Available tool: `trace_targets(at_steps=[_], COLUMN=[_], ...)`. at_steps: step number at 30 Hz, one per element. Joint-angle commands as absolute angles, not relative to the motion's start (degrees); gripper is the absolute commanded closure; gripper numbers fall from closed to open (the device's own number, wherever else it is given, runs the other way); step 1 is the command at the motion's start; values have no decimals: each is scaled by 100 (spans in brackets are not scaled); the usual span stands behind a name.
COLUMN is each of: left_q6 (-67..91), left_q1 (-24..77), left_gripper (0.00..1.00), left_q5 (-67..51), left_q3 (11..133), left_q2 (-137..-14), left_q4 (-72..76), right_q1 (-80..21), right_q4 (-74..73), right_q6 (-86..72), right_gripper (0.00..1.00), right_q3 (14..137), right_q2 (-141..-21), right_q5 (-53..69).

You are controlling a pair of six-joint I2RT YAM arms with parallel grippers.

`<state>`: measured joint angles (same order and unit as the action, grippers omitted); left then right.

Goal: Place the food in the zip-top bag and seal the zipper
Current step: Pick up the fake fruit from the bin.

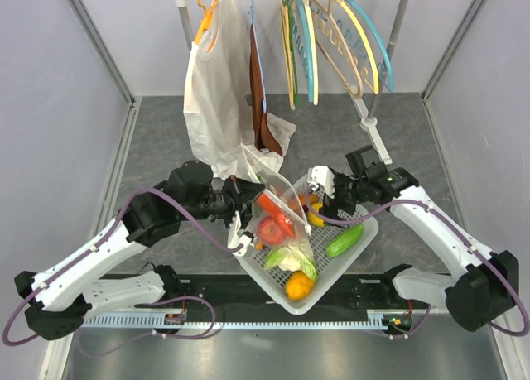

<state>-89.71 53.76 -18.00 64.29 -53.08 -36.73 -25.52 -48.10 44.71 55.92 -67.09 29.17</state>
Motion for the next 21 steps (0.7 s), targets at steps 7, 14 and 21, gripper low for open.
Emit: trace_targets(at_steps=[7,14,21], left_q6=[-8789,-8815,-8833], left_q1=[5379,5370,5379], left_gripper=[98,98,98], left_q5=[-1828,-1828,-1811], left_q3=[6442,6363,6372], left_q2=[-5291,-5300,-5352], left_q4=[-3568,-3559,-3551], right_q1=[-2531,-2549,-2619], right_q4=[-3990,-3894,-3621], right_q6=[5563,5853,5687], right_gripper=[2,2,2], right_q3=[5327,5150,5036], right_q2=[-7628,-7989,-8103], right_q5=[2830,2672,2751])
